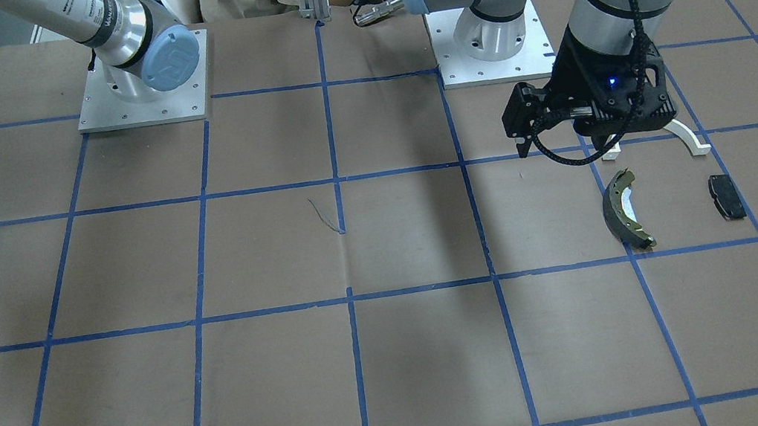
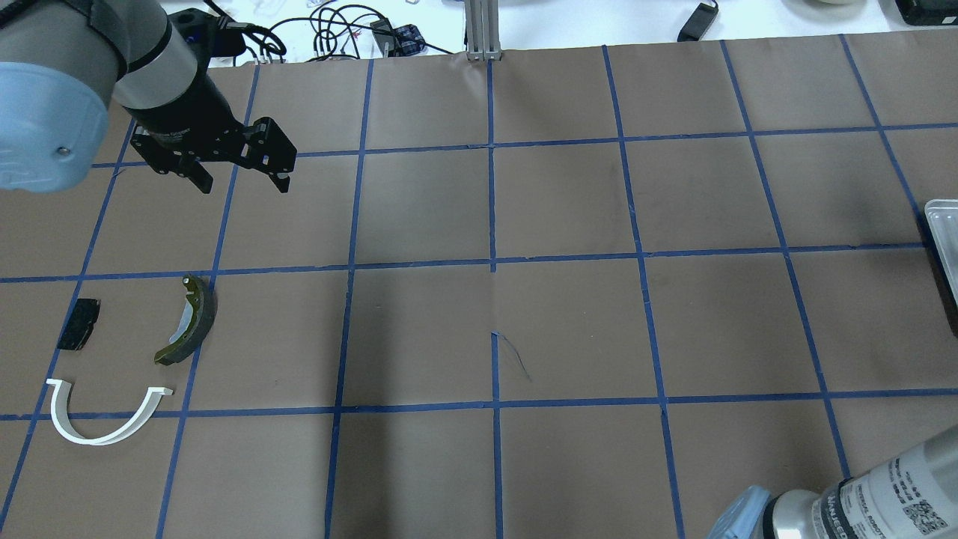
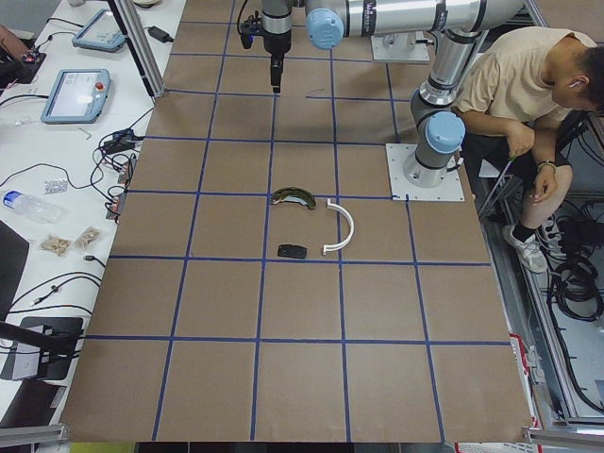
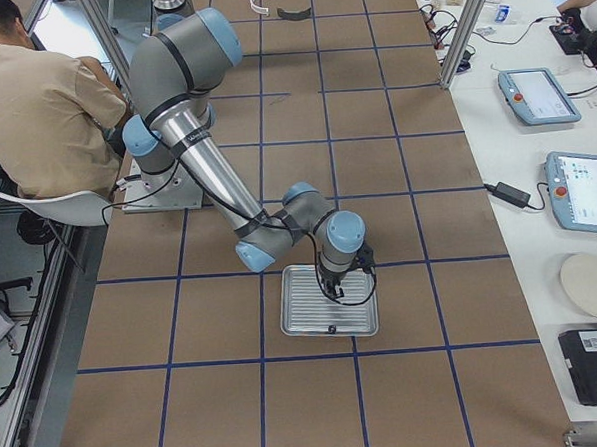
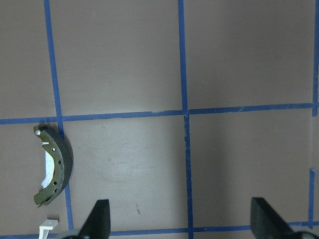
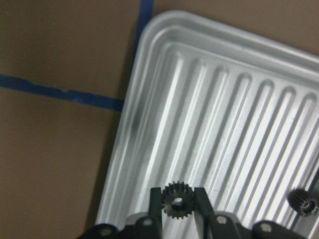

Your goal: Place bearing gear from tray to pile

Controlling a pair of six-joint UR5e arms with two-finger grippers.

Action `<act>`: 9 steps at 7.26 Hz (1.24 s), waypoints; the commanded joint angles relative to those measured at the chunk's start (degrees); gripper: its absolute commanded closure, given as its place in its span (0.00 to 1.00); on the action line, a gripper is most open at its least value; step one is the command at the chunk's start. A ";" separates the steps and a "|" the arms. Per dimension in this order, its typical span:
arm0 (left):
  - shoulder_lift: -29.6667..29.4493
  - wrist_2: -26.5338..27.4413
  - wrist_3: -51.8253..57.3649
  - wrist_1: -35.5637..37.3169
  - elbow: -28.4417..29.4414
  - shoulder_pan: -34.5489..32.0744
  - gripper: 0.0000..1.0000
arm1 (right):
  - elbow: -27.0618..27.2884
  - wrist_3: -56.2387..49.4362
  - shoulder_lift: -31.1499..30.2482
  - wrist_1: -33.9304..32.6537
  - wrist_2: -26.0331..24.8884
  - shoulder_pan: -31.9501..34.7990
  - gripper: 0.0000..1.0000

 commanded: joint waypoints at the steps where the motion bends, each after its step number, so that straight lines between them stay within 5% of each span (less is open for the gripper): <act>1: 0.00 0.00 0.00 0.07 0.00 0.00 0.00 | 0.22 12.62 -7.14 4.65 0.26 11.93 0.93; 6: 0.00 0.09 0.26 -0.02 -0.09 0.09 0.00 | 0.49 61.11 -2.34 3.88 0.71 52.54 0.95; 7: 0.09 0.00 0.18 -0.02 -0.09 0.09 0.00 | 1.88 69.06 -1.81 3.62 6.62 58.35 0.94; 9: 0.00 0.00 0.26 -0.02 0.00 0.09 0.00 | 6.35 82.79 -1.72 -5.23 8.70 66.99 0.92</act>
